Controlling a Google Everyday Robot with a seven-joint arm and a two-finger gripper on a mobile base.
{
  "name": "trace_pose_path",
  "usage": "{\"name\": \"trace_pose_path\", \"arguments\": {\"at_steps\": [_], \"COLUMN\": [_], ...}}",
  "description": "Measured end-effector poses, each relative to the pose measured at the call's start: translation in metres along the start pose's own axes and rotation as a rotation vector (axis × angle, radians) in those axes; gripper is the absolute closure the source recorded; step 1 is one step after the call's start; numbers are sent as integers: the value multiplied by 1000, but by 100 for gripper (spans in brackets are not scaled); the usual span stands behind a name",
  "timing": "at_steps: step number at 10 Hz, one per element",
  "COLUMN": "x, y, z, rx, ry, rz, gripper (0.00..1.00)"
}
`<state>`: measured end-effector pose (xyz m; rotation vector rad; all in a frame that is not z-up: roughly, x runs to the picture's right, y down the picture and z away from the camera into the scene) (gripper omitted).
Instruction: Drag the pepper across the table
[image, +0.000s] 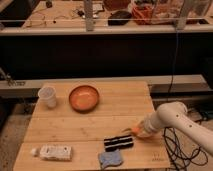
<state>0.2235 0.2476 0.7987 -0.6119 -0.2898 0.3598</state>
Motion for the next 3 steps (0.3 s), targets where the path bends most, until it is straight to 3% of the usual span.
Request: {"name": "trace_pose_path", "arguments": {"at_steps": [3], "x": [9], "y": [6], "z": [2], "rx": [19], "ry": [-35], "rz": [19], "gripper": [100]}}
